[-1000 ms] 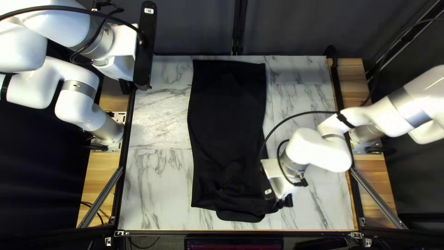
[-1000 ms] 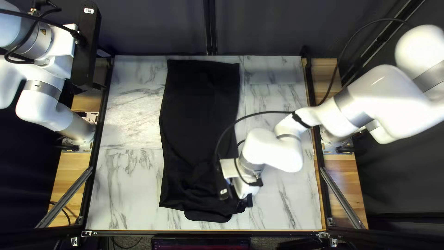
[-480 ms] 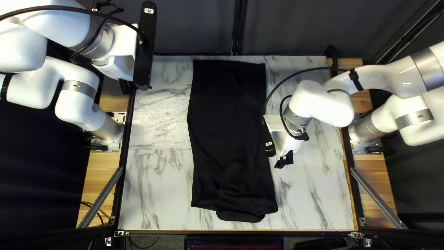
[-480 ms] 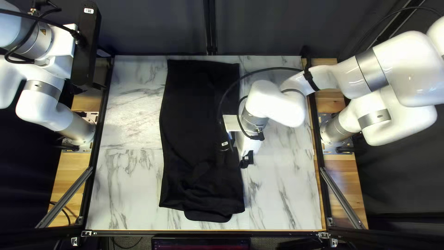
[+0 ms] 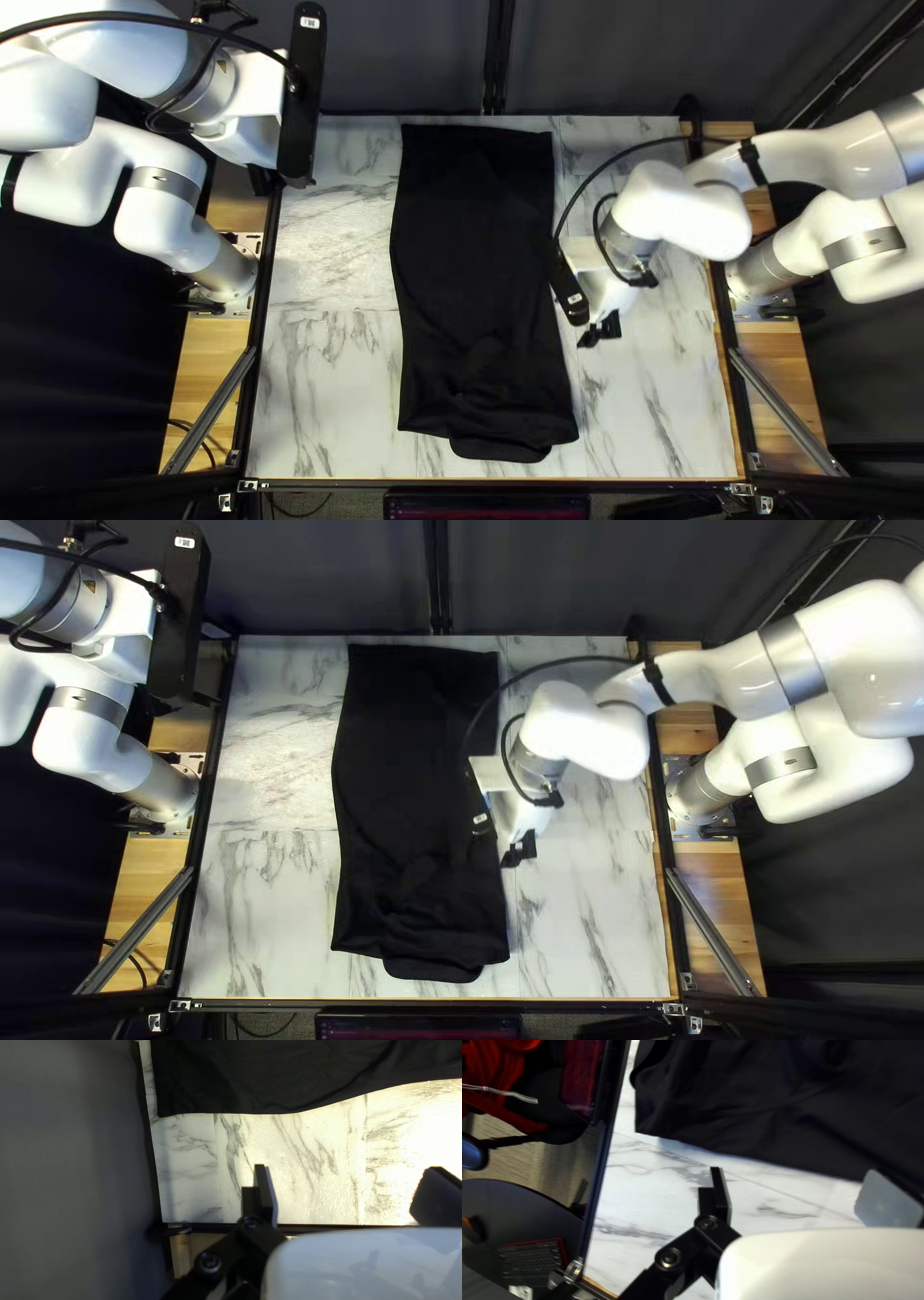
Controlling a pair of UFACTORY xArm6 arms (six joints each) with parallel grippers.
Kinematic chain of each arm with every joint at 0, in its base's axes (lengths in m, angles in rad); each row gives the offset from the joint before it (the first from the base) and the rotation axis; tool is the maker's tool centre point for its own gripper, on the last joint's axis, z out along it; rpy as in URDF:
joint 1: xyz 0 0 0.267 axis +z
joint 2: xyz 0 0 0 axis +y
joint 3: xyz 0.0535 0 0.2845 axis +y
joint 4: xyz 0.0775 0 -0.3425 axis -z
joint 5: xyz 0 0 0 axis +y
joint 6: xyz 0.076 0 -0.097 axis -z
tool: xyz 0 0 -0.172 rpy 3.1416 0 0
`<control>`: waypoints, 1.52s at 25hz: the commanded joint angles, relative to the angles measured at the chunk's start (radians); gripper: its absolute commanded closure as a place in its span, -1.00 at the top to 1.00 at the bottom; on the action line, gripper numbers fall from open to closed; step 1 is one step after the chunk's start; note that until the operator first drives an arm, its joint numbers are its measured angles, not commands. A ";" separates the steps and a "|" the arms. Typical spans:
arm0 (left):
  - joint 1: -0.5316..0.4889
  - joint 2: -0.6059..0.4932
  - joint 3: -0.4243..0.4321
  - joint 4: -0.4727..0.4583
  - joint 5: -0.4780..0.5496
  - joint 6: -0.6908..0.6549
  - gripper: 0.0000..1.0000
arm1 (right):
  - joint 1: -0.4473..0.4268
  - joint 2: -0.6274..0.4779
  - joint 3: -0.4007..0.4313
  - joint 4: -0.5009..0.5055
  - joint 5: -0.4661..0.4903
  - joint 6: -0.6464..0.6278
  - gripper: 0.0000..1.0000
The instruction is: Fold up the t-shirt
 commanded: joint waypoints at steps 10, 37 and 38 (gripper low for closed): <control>0.000 0.000 0.000 0.000 0.000 0.000 1.00 | -0.123 0.046 -0.072 -0.091 0.110 -0.087 1.00; 0.000 0.000 0.000 0.000 0.000 0.000 1.00 | -0.382 0.343 -0.305 -0.214 0.145 -0.500 1.00; 0.000 0.000 0.000 0.000 0.000 0.000 1.00 | -0.383 0.353 -0.308 -0.233 0.127 -0.491 1.00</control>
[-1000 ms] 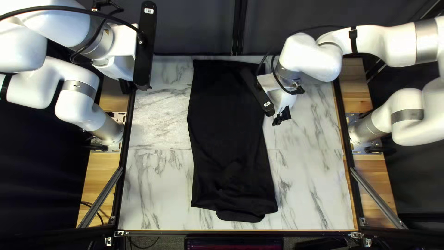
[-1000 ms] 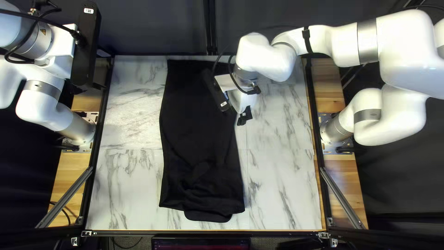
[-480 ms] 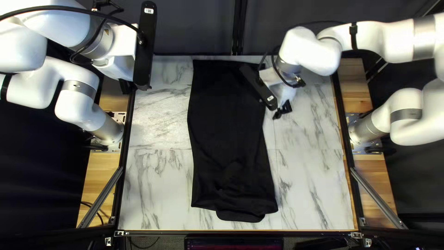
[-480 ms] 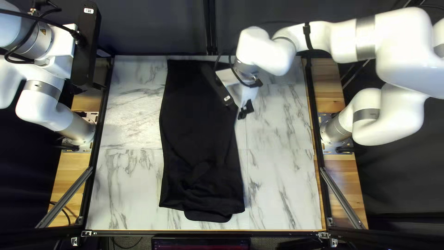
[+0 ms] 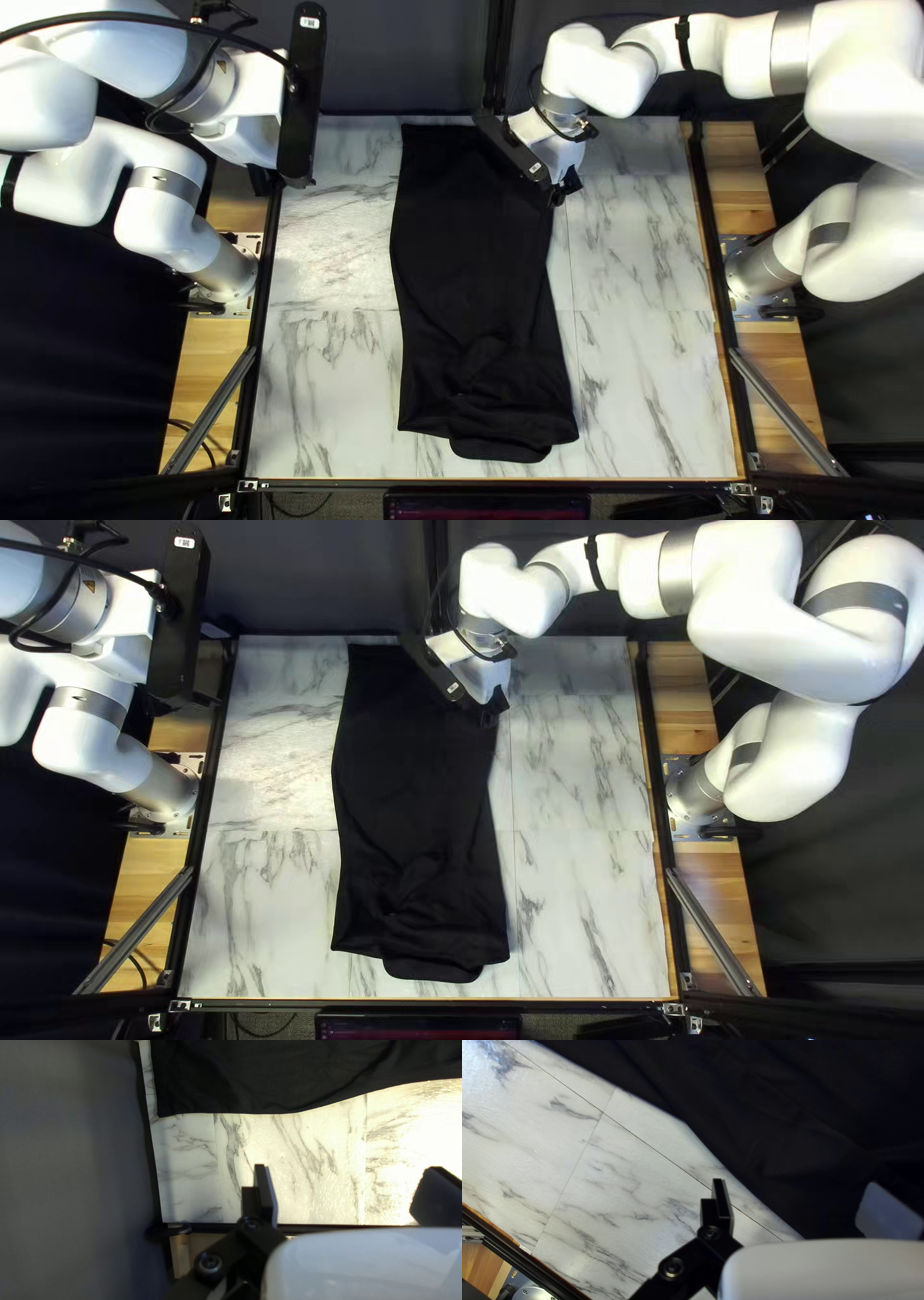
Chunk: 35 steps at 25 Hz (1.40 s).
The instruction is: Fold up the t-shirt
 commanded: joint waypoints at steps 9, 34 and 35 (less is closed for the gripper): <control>0.000 0.000 0.000 0.000 0.000 0.000 1.00 | -0.006 0.100 0.017 -0.278 -0.273 0.178 1.00; 0.000 0.000 0.000 0.000 0.000 0.000 1.00 | -0.062 0.398 -0.254 -0.417 -0.207 0.324 1.00; 0.000 0.000 0.000 0.000 0.000 0.000 1.00 | -0.063 0.409 -0.269 -0.417 -0.200 0.323 1.00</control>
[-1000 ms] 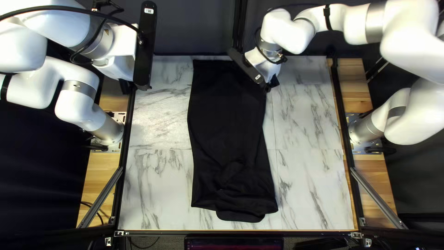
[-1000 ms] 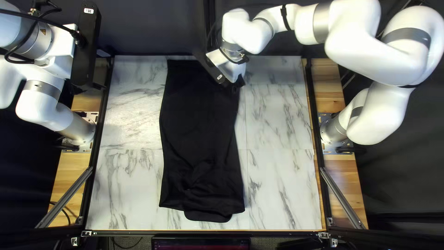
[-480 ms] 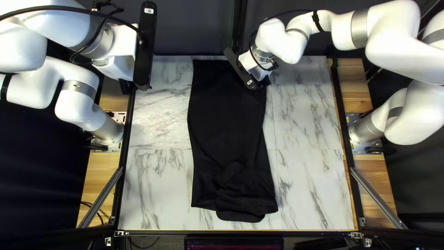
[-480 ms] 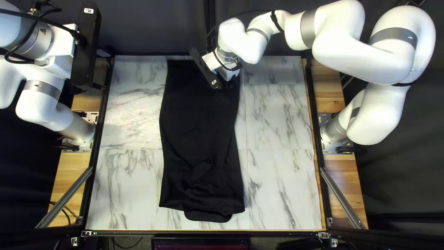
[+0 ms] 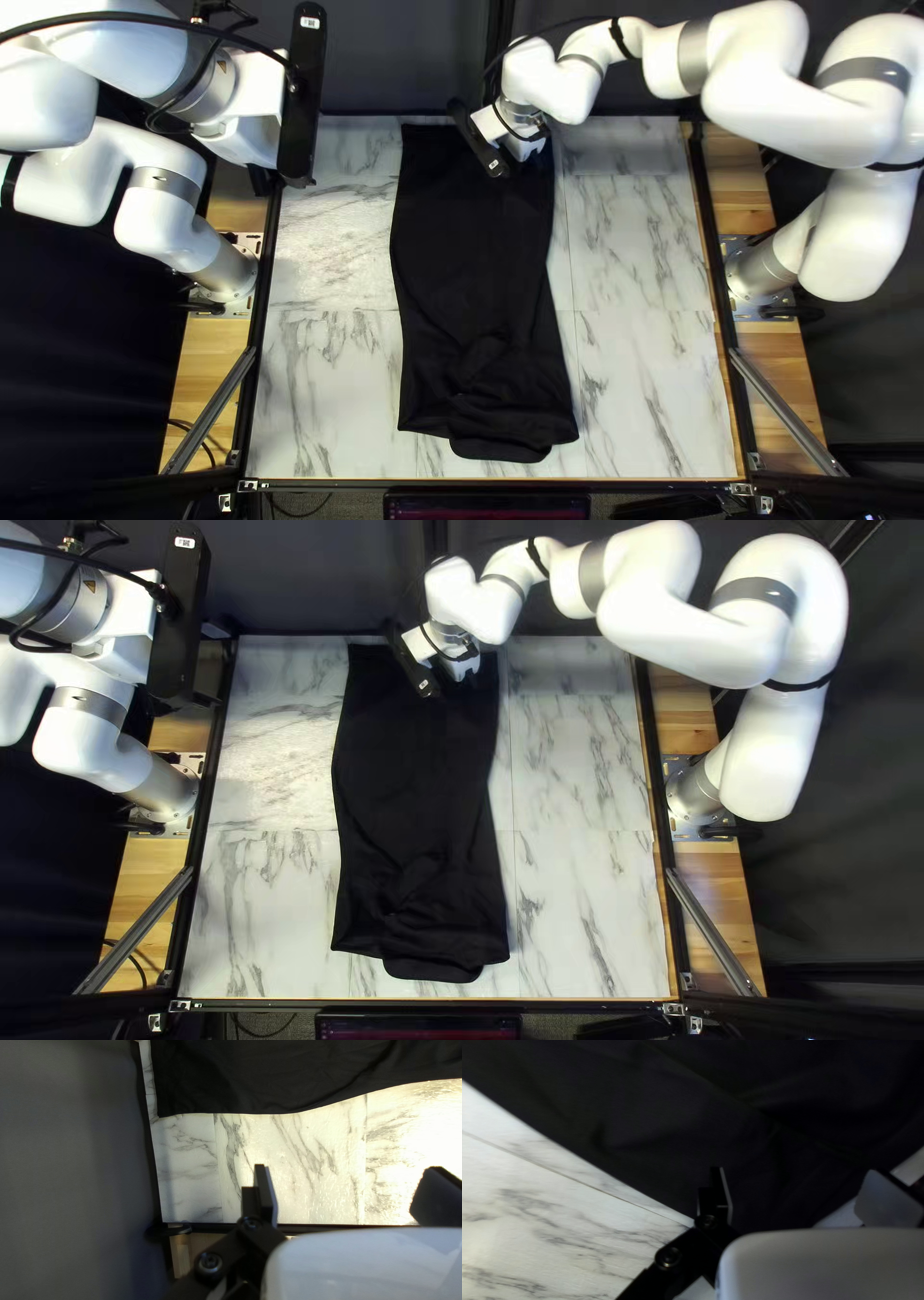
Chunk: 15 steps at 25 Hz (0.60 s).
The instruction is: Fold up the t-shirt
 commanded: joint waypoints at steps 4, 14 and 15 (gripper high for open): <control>0.000 0.000 0.000 0.000 0.000 0.000 1.00 | -0.007 0.081 -0.111 -0.013 0.054 -0.011 1.00; 0.000 0.000 0.000 0.000 0.000 0.000 1.00 | -0.014 0.125 -0.172 -0.005 0.099 -0.062 1.00; 0.000 0.000 0.000 0.000 0.000 0.000 1.00 | -0.015 0.127 -0.175 -0.004 0.102 -0.064 1.00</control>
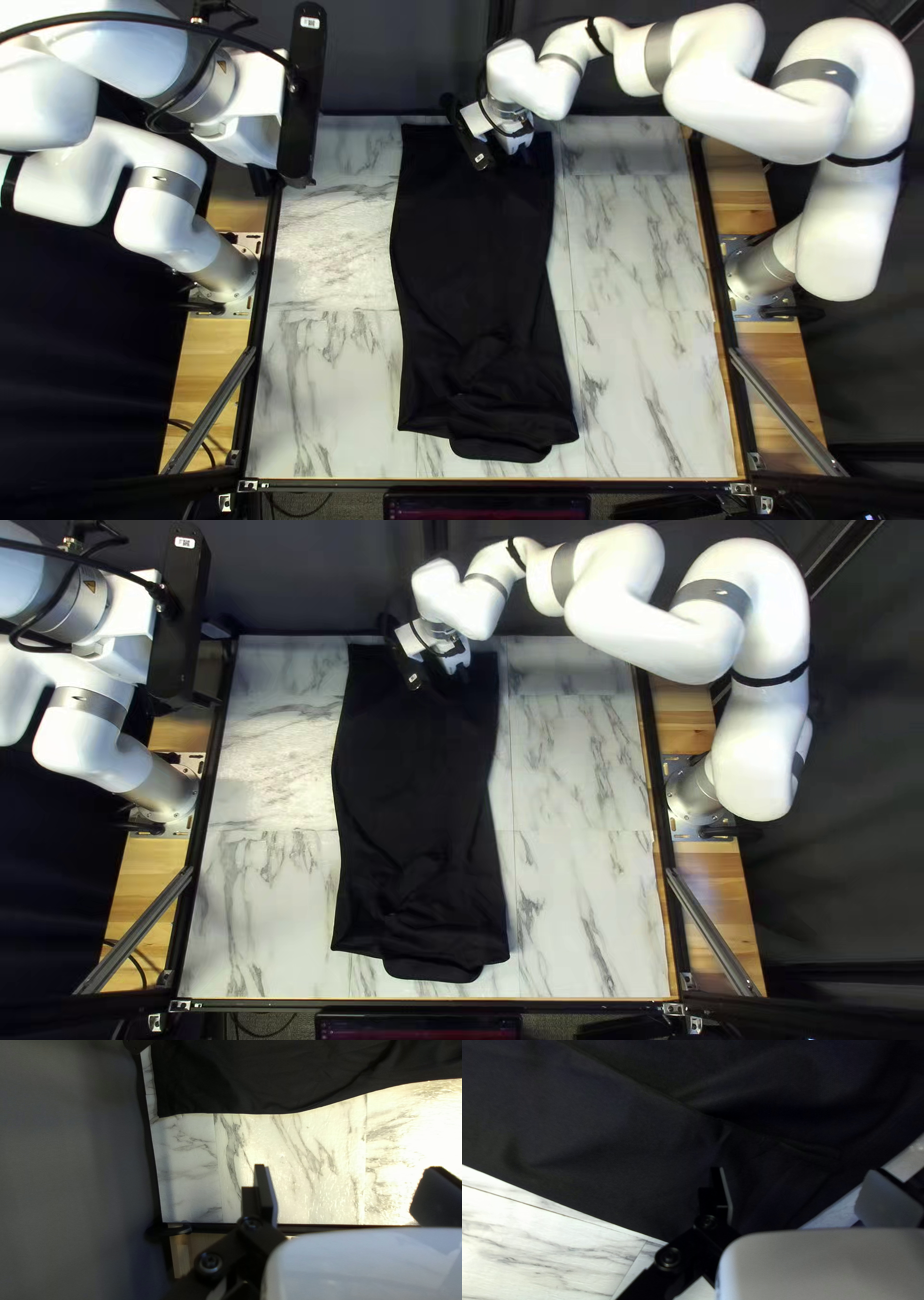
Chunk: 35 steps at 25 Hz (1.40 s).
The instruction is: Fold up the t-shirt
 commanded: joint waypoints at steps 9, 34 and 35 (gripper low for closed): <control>0.000 0.000 0.000 0.000 0.000 0.000 1.00 | -0.006 0.051 -0.079 0.015 0.058 -0.033 0.81; 0.000 0.000 0.000 0.000 0.000 0.000 1.00 | -0.005 0.069 -0.133 0.022 0.119 -0.048 -0.78; 0.000 0.000 0.000 0.000 0.000 0.000 1.00 | -0.005 0.067 -0.131 0.020 0.119 -0.046 -0.84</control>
